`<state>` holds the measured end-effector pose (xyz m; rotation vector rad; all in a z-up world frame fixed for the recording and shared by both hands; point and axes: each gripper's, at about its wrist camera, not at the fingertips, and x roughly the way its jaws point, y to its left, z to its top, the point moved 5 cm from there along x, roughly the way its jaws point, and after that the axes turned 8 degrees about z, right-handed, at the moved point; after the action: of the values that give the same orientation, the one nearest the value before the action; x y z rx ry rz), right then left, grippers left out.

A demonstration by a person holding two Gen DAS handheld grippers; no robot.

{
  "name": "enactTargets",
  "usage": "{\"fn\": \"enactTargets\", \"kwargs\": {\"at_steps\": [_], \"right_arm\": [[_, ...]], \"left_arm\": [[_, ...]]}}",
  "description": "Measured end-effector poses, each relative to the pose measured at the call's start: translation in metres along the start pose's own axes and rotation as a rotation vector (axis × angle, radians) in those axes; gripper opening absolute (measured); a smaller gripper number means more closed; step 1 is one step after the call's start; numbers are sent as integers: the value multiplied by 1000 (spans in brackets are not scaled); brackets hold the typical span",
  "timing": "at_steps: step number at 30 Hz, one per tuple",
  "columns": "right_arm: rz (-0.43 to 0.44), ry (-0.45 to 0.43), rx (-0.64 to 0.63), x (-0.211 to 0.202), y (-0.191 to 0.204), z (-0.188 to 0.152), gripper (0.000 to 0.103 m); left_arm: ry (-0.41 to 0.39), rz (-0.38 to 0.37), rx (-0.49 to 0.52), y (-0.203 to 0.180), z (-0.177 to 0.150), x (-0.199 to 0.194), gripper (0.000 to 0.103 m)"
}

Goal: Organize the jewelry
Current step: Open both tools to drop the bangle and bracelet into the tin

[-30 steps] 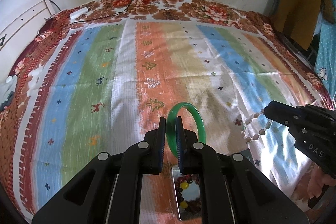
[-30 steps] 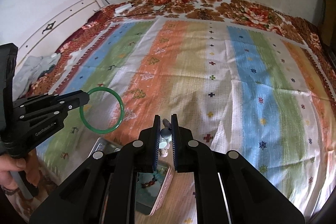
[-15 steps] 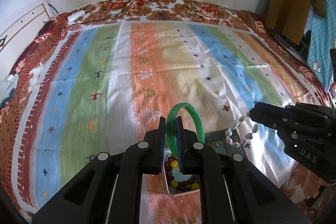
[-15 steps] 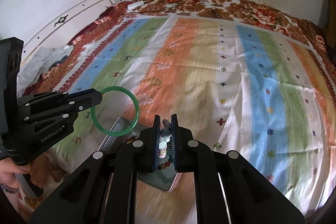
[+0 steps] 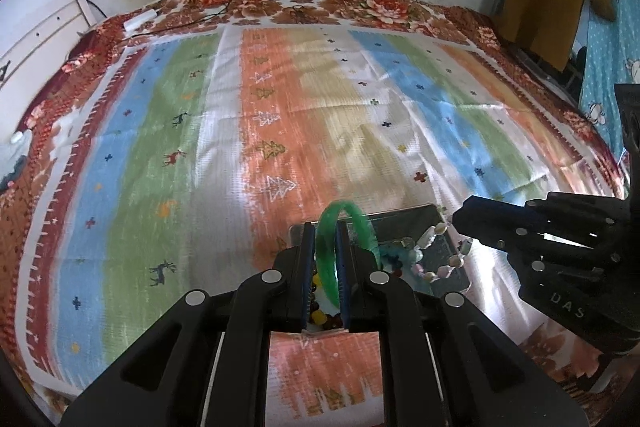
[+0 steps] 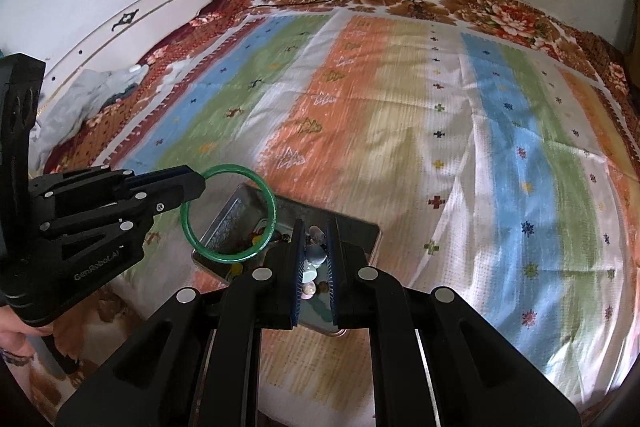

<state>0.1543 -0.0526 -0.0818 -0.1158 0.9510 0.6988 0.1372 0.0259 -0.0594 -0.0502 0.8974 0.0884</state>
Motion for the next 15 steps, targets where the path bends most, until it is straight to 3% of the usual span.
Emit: {"fn": "enactTargets", "kwargs": {"at_steps": [3, 5, 9, 15], "right_arm": [[-21, -5, 0, -3, -3, -1, 17], [-13, -22, 14, -8, -6, -1, 34], [-21, -45, 25, -15, -10, -3, 39], [-38, -90, 32, -28, -14, -7, 55]], "left_arm": [[-5, 8, 0, 2, 1, -1, 26], [-13, 26, 4, 3, 1, -3, 26], [-16, 23, -1, 5, -1, -6, 27], [-51, 23, 15, 2, -10, -21, 56]]}}
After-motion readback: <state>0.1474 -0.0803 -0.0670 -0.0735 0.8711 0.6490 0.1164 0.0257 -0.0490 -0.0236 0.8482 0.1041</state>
